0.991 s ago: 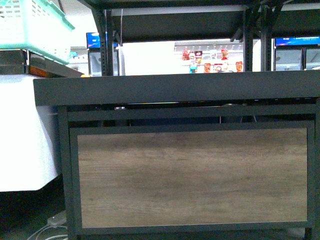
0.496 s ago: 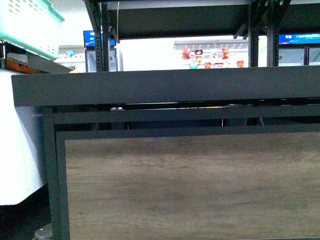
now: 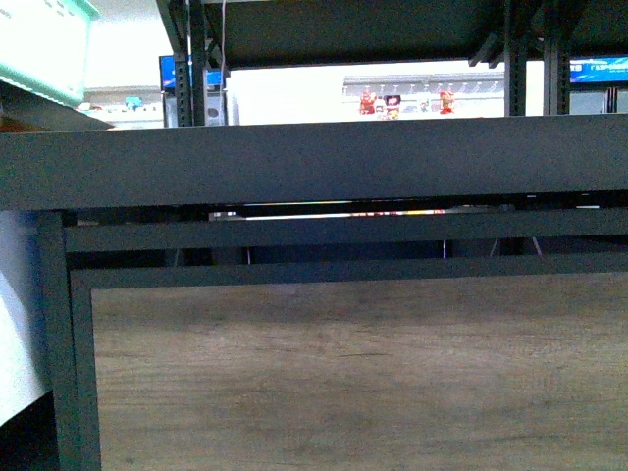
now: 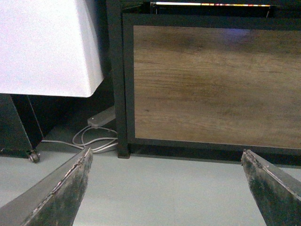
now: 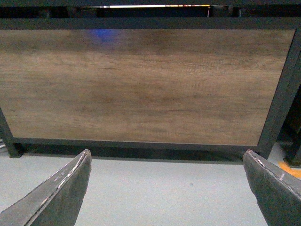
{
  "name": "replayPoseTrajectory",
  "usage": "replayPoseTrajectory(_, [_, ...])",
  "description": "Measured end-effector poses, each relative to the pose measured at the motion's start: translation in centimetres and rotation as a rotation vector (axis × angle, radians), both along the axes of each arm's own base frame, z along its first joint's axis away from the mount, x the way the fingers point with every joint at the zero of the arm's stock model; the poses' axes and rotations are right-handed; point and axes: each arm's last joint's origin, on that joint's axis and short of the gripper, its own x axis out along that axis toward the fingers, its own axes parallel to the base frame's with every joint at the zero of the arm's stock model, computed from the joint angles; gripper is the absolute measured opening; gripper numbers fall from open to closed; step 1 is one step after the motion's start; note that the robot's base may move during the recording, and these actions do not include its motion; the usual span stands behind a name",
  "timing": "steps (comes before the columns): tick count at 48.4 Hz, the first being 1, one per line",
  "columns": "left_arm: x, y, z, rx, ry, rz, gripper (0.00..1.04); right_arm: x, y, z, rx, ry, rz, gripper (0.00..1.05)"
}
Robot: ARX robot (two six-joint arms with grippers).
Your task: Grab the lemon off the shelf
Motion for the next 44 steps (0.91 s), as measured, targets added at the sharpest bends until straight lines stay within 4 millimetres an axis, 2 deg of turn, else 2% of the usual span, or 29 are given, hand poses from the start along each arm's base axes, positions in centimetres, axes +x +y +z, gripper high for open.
replayPoseTrajectory(44, [0.00, 0.00, 0.00, 0.000, 0.000, 0.000, 0.97, 0.00, 0.00, 0.00, 0.000, 0.000, -0.001, 0.97])
